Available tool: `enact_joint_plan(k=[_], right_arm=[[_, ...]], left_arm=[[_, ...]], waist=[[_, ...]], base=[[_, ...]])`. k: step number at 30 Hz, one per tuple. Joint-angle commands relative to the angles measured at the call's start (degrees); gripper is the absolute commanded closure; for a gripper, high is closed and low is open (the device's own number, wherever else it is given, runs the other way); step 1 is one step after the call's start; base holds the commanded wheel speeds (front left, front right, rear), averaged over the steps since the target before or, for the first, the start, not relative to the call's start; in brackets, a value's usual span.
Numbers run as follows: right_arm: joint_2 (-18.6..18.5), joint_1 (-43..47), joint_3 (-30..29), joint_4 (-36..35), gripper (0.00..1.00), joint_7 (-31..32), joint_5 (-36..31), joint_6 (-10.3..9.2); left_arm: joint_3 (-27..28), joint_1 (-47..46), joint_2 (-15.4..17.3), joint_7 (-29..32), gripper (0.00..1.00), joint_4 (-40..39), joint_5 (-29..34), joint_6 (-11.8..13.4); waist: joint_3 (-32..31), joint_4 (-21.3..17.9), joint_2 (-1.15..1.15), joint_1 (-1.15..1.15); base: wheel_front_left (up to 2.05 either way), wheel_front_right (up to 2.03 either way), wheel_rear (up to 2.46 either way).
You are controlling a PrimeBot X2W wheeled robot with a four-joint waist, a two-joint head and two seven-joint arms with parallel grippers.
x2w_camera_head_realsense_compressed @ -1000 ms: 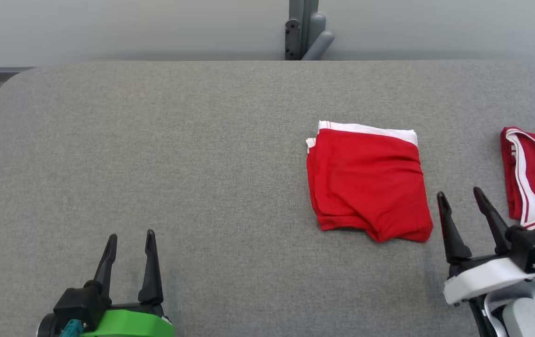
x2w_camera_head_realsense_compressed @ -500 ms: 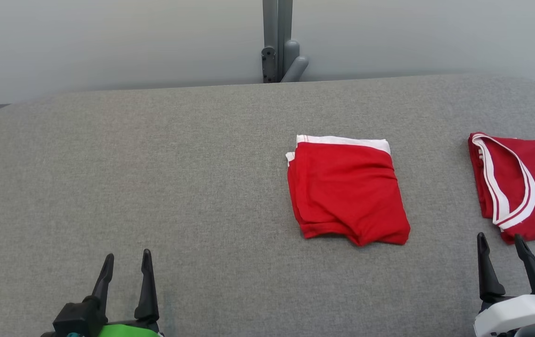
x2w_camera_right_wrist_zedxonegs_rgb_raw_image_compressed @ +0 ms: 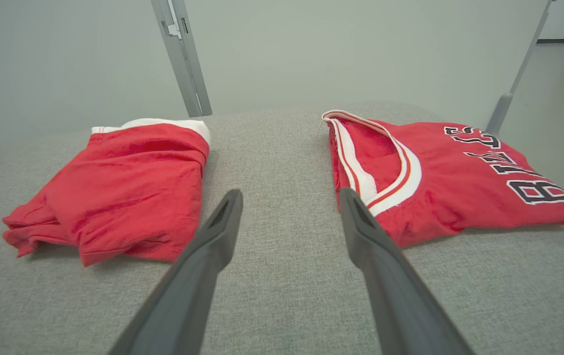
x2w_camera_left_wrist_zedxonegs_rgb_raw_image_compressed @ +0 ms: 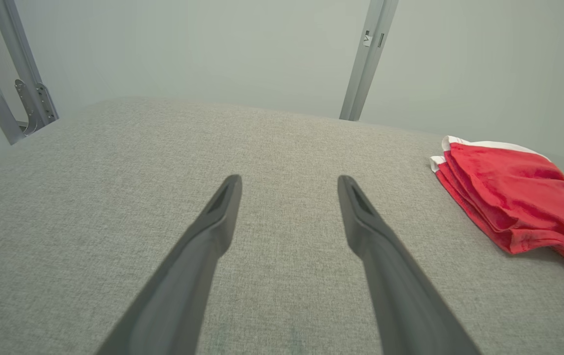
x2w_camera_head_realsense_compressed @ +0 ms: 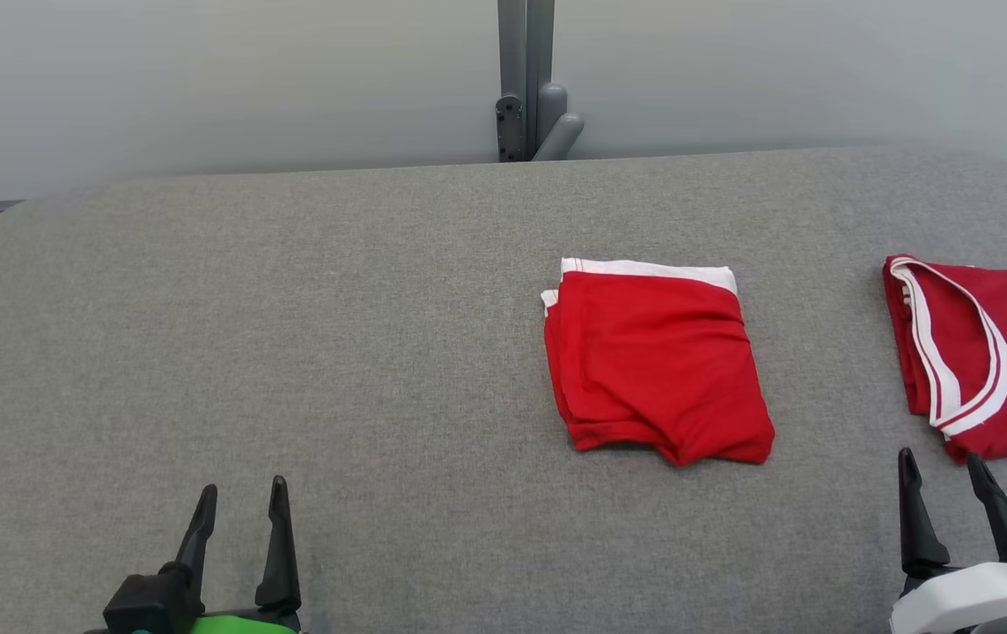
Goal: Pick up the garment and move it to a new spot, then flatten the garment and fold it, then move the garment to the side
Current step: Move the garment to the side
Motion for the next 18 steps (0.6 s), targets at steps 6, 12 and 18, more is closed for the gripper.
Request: enact_joint_plan(k=[6,12,18], right_arm=[[-0.4,-1.8,1.3,1.7,0.00,-0.1,3.2,-0.01],[-5.9,-9.1,8.2,3.5,0.00,4.8,10.2,-0.03],[-9.5,-18.7,14.1,5.0,0.00,20.0,20.0,-0.02]], left_arm=[[0.3,0.5,0.1,-0.1,0.00,-0.2,0.3,0.0],[0.2,-0.7,0.1,-0.1,0.00,-1.0,0.5,0.0],[0.0,-2.6,0.1,-0.1,0.00,-1.2,0.9,-0.5]], waist=[[0.3,0.5,0.00,0.00],[2.3,0.6,0.00,0.00],[5.4,1.1,0.00,0.00]], base=[[0.00,0.00,0.00],[0.00,0.00,0.00],[0.00,0.00,0.00]])
